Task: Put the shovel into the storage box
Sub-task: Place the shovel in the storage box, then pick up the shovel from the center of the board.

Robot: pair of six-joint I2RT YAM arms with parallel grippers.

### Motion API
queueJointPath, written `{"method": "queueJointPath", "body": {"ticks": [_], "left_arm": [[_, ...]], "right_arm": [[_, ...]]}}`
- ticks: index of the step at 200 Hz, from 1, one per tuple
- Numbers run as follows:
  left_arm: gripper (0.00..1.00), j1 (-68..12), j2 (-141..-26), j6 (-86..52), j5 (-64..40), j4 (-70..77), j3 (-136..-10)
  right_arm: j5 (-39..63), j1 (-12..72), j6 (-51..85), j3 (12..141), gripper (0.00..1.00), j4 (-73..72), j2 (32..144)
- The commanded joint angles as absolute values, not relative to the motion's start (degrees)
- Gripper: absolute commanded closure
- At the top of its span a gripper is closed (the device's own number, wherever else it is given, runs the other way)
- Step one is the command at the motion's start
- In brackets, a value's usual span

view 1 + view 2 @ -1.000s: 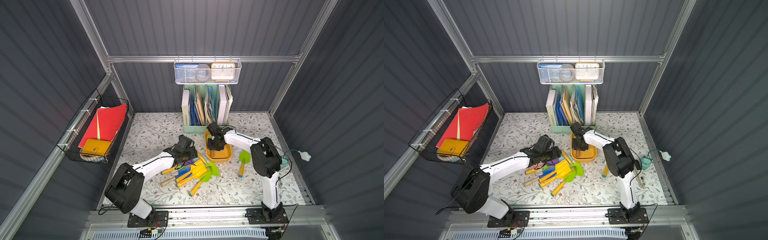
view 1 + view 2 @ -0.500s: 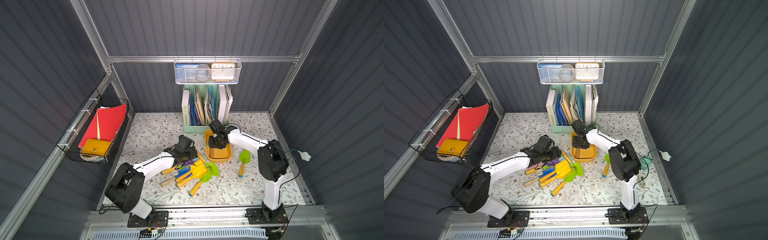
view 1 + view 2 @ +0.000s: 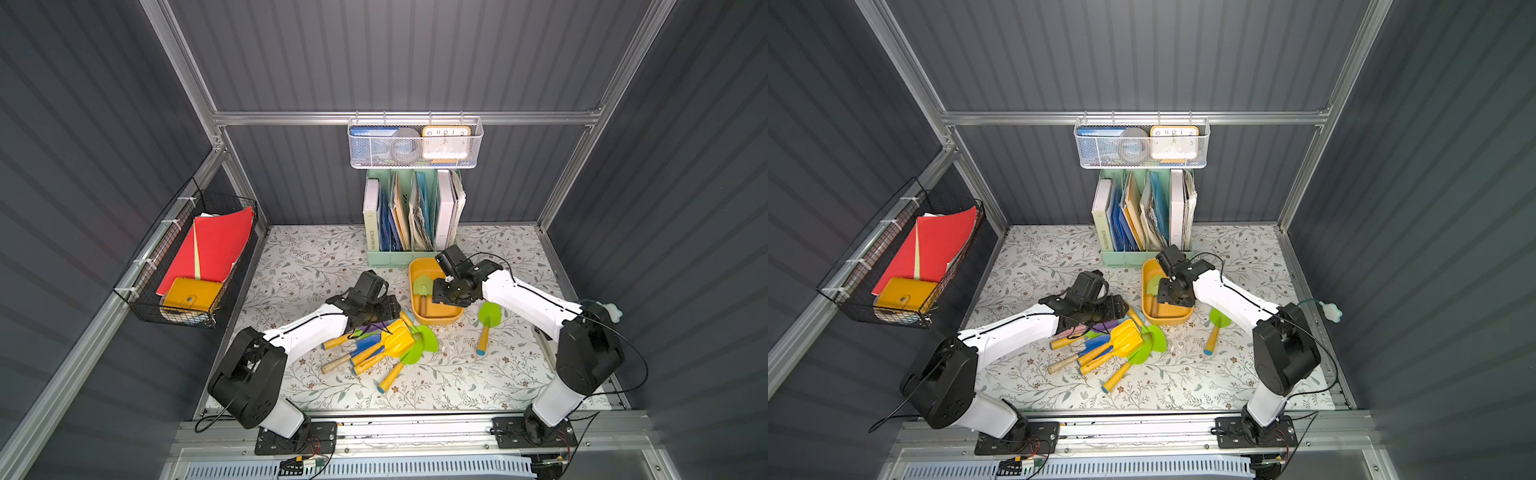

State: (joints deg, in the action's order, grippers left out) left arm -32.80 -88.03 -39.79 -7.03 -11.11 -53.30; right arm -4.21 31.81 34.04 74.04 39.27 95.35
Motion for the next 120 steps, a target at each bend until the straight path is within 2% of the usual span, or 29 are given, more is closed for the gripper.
{"method": "queueJointPath", "body": {"ticks": [1, 120], "left_arm": [[0.24, -33.76, -86.93, -37.63, -11.0, -11.78, -55.38], [0.28, -41.99, -91.37, -38.22, -10.56, -10.36, -60.07]], "right_arm": [[-6.88, 31.45, 35.87, 71.89, 0.4, 43.11, 91.72], [-8.4, 22.69, 40.74, 52.84, 0.41, 47.89, 73.27]]}}
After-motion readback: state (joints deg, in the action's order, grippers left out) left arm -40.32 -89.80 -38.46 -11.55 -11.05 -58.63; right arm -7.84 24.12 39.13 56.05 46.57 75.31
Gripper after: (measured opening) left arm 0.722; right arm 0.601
